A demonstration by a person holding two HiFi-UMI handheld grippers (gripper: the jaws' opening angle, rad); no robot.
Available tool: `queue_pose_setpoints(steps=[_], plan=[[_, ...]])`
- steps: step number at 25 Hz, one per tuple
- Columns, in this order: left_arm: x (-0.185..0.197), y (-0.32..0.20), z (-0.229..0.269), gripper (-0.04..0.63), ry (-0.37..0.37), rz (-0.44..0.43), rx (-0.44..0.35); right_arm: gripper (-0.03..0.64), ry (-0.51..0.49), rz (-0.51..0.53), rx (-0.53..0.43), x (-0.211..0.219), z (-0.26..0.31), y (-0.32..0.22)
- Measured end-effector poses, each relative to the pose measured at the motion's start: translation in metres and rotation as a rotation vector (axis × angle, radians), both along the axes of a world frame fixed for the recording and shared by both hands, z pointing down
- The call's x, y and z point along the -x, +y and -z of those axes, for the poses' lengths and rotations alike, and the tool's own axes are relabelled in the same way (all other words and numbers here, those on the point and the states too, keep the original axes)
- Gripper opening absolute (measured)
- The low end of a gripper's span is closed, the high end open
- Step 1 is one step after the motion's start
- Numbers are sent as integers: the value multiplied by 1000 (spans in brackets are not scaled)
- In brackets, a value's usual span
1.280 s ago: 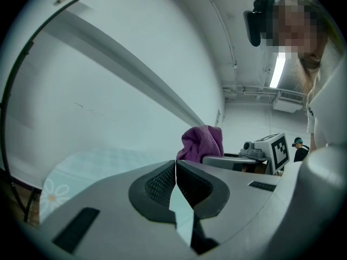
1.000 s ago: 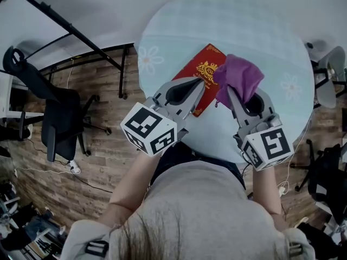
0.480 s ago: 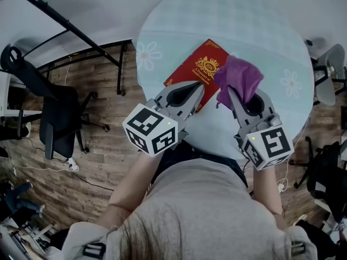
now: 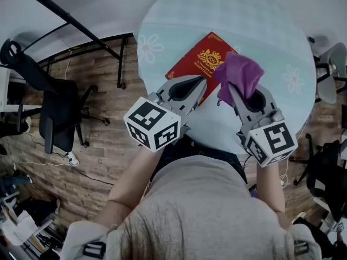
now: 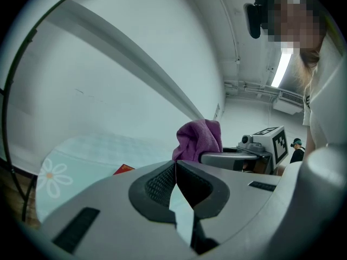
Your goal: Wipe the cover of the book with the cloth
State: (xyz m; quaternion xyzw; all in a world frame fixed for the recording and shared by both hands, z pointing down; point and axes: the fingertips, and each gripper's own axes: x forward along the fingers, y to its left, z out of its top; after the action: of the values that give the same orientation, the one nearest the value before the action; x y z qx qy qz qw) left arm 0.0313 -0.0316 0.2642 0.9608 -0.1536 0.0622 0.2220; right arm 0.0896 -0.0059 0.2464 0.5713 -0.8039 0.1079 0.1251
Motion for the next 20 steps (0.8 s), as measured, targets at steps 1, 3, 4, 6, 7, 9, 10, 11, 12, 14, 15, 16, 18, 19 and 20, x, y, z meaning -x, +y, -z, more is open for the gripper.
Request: queue_pose_setpoints(steps=[1, 3, 4, 6, 7, 9, 10, 11, 12, 14, 15, 16, 18, 19, 20], plan=[[0, 1, 1, 25, 0, -3, -2, 75, 10, 10, 8, 0, 0, 0], [-1, 3, 1, 25, 2, -3, -5, 75, 35, 43, 23, 2, -1, 1], [-1, 4, 2, 25, 2, -4, -6, 75, 46, 61, 29, 4, -1, 1], [0, 7, 0, 25, 0, -7, -6, 75, 62, 94, 44, 7, -2, 5], [0, 9, -1, 25, -1, -9, -3, 75, 66, 107, 54, 9, -3, 7], [1, 13, -3, 25, -2, -8, 6, 75, 71, 132, 80, 10, -7, 13], [1, 14, -5, 25, -2, -5, 11, 75, 73, 145, 94, 10, -9, 16], [1, 15, -6, 25, -3, -3, 15, 75, 74, 158, 105, 11, -11, 17], [2, 14, -7, 25, -4, 0, 17, 75, 75, 170, 114, 10, -13, 18], [2, 13, -8, 25, -3, 8, 23, 75, 82, 187, 126, 9, -15, 19], [3, 12, -9, 25, 0, 13, 26, 75, 89, 194, 131, 9, -15, 19], [3, 11, -9, 25, 2, 18, 29, 75, 97, 202, 135, 9, -15, 19], [5, 8, -10, 25, 4, 26, 28, 75, 115, 220, 136, 10, -16, 18], [6, 7, -10, 25, 4, 28, 26, 75, 123, 231, 134, 12, -17, 18], [7, 7, -10, 25, 4, 31, 25, 75, 130, 241, 133, 13, -18, 17]])
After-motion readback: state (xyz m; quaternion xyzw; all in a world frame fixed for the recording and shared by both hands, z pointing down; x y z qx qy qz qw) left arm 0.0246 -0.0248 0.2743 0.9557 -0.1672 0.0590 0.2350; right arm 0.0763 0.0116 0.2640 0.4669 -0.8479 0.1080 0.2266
